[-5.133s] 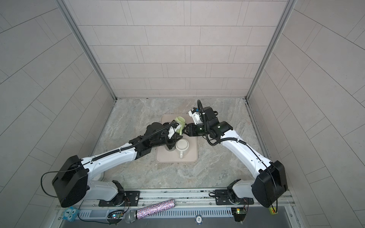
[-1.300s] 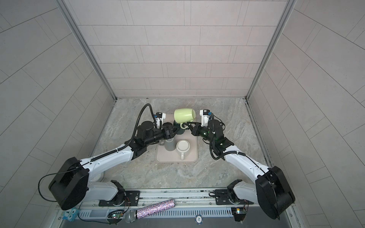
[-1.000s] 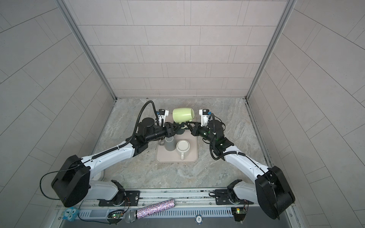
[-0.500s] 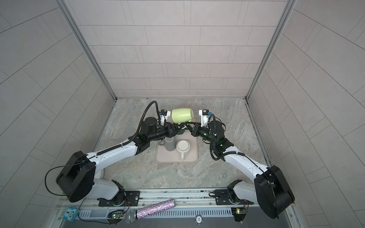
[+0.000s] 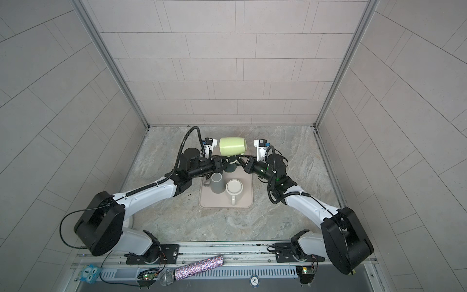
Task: Turn the mug right side up
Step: Pass the mug.
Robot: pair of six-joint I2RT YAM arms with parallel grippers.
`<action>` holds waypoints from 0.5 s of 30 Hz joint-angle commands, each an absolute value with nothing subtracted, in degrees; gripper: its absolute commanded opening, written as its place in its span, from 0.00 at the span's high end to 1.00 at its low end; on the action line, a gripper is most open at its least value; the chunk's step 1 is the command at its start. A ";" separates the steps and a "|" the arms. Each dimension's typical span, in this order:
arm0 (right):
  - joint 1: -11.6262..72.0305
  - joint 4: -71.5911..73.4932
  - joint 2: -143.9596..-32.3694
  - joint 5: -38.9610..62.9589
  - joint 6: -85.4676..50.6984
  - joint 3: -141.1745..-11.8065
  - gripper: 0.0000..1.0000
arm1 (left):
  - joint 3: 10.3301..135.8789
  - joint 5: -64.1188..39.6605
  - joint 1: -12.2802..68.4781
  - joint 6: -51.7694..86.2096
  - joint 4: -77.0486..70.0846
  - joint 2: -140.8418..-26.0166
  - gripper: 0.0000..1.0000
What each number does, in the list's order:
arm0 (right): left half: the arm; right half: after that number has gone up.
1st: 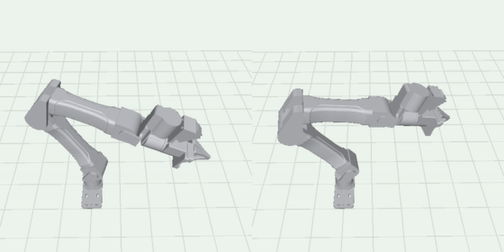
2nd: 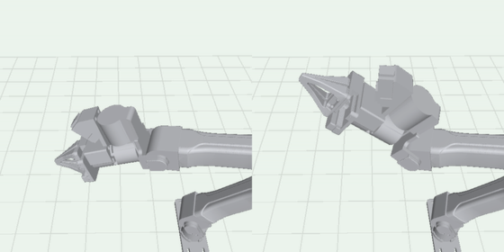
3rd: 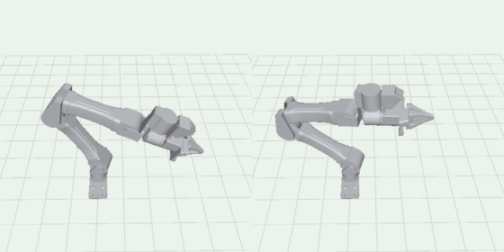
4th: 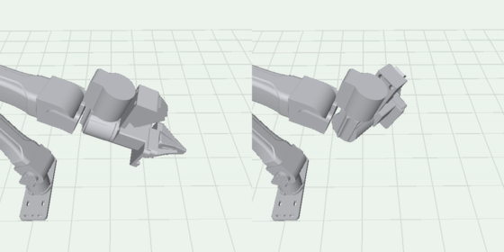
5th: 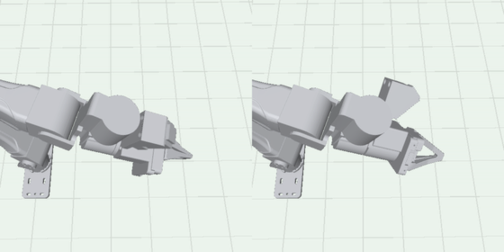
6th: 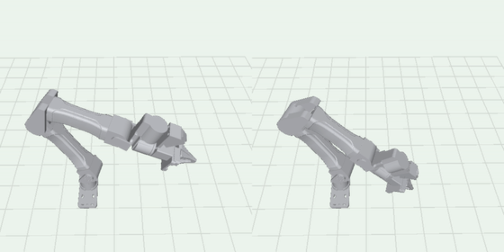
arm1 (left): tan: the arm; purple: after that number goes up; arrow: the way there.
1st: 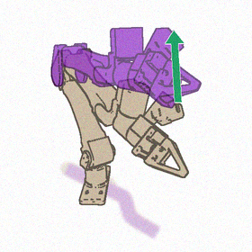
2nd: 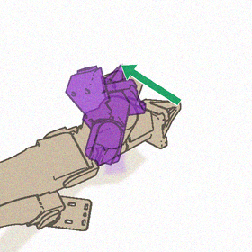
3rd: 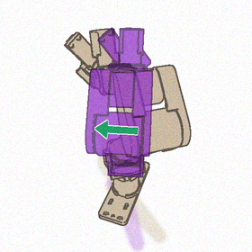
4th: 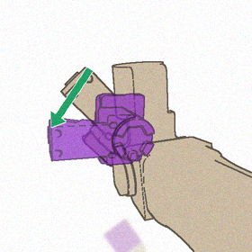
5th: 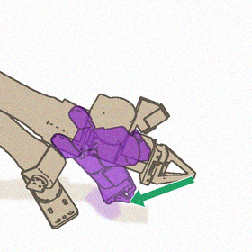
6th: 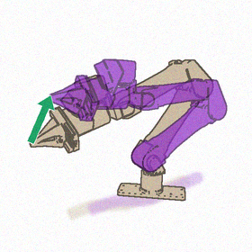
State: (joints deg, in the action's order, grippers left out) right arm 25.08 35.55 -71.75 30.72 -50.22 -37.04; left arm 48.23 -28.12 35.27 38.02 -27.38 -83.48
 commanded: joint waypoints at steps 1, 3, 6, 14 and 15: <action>25.73 42.63 -71.19 31.97 -50.88 -38.19 1.00 | 49.52 -31.10 36.13 36.95 -28.79 -83.66 1.00; 25.69 42.16 -71.24 31.99 -50.71 -38.38 1.00 | 49.63 -31.43 36.17 36.74 -28.60 -83.66 1.00; 25.66 41.58 -71.25 31.62 -50.29 -38.41 1.00 | 50.13 -31.22 36.15 36.07 -27.14 -83.33 1.00; 24.87 40.36 -71.42 29.99 -50.00 -36.96 0.98 | 48.95 -28.17 36.15 34.85 -26.15 -79.96 1.00; 24.88 39.86 -71.59 29.98 -49.98 -36.92 0.95 | 48.67 -27.84 36.16 34.88 -26.30 -79.65 1.00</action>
State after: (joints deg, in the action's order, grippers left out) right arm 25.06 35.66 -71.75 30.63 -50.22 -36.99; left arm 48.42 -27.31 35.31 36.86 -25.58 -82.28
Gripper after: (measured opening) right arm 0.127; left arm 0.165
